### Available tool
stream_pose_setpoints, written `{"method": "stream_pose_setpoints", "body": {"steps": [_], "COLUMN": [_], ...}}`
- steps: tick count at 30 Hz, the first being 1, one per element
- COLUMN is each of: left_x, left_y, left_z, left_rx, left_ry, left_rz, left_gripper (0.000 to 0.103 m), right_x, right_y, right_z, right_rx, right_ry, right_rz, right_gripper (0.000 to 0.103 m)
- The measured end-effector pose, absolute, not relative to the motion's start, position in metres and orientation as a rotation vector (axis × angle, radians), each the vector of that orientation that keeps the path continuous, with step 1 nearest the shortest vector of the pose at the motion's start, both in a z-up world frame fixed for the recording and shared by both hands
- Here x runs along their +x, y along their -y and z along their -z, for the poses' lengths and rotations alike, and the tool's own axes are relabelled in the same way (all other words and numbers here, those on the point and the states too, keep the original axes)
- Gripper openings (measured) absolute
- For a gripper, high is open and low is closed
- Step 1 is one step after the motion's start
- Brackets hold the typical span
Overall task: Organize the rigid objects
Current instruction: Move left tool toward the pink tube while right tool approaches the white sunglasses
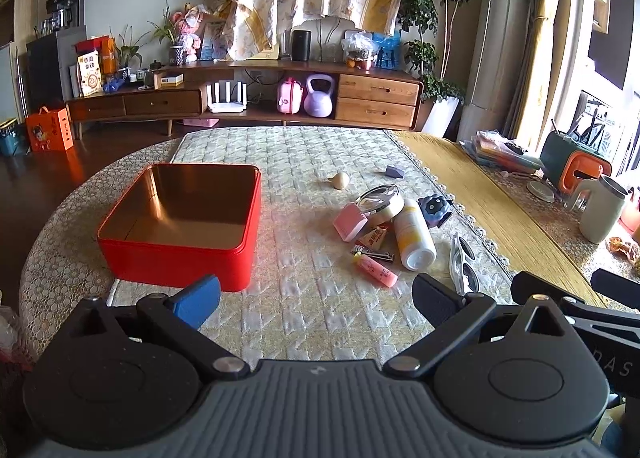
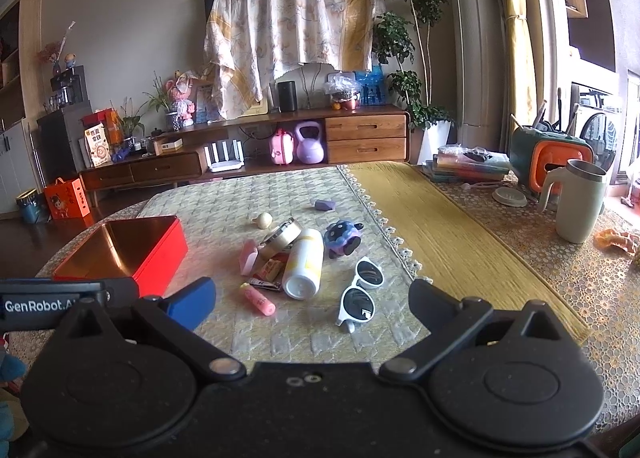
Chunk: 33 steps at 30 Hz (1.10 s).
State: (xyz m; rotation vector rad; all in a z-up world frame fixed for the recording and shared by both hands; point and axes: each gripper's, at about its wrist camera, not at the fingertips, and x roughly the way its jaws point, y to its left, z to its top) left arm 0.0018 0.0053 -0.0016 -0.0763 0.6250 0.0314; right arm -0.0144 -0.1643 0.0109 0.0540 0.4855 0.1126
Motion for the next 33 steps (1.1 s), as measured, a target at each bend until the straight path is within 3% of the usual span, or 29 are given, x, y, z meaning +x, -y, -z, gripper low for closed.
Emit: {"method": "stream_pose_setpoints", "body": {"steps": [12,20,33], "left_x": [0.028,0.069,0.129], "left_y": [-0.008,-0.002,0.016], "left_z": [0.001,0.004,0.046], "left_rx": [-0.078,0.025,0.152], "left_ry": [-0.618,-0.573,-0.644], "left_rz": [0.01,0.123,0.274], "left_gripper": [0.103,0.103,0.103], "right_x": [0.013,0.055,0.116], "right_y": [0.177,0.196,0.206], "right_z": [-0.003,0.003,0.043], "right_rx": [0.066,0.027,-0.053], "right_ry": [-0.59,-0.636,-0.788], "right_rz": [-0.173,-0.164,-0.258], "right_gripper": [0.098,0.09,0.077]}}
